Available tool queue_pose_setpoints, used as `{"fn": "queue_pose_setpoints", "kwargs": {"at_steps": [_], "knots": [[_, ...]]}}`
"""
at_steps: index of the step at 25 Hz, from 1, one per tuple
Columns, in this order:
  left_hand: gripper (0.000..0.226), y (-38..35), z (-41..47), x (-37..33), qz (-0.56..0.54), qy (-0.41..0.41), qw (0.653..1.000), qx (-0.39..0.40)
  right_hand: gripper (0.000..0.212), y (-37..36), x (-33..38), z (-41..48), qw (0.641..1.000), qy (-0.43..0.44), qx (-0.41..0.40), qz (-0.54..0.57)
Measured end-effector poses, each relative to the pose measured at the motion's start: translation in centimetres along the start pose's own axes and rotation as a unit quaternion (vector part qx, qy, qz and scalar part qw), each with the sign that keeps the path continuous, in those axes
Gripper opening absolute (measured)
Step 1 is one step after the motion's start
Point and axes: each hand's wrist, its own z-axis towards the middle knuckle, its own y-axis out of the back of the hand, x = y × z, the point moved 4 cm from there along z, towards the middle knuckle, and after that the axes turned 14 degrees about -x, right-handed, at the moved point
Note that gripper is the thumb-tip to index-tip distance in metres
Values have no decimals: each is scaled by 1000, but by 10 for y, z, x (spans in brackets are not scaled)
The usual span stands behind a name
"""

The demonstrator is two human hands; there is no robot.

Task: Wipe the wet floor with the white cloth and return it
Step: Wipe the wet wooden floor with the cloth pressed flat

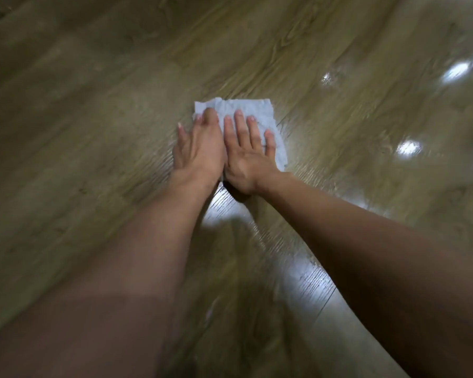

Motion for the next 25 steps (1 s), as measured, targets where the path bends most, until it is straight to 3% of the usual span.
{"fn": "queue_pose_setpoints", "kwargs": {"at_steps": [7,10,13,18,23,25], "knots": [[37,5,16,-5,58,-31,998,10,64,10,1,9,1000,10,16,17],[42,7,-3,-25,139,-106,984,24,65,20,-8,-9,998,62,29,8],[43,0,-57,-44,233,-181,953,71,64,21,-40,-67,993,102,54,7],[74,-37,-182,-84,233,-280,920,147,62,16,-112,-193,995,95,15,-25],[68,-44,-150,-92,276,-322,899,111,64,11,-128,-158,996,80,-17,-20],[66,-48,-127,-112,283,-300,900,144,61,21,-143,-135,998,61,-11,-14]]}}
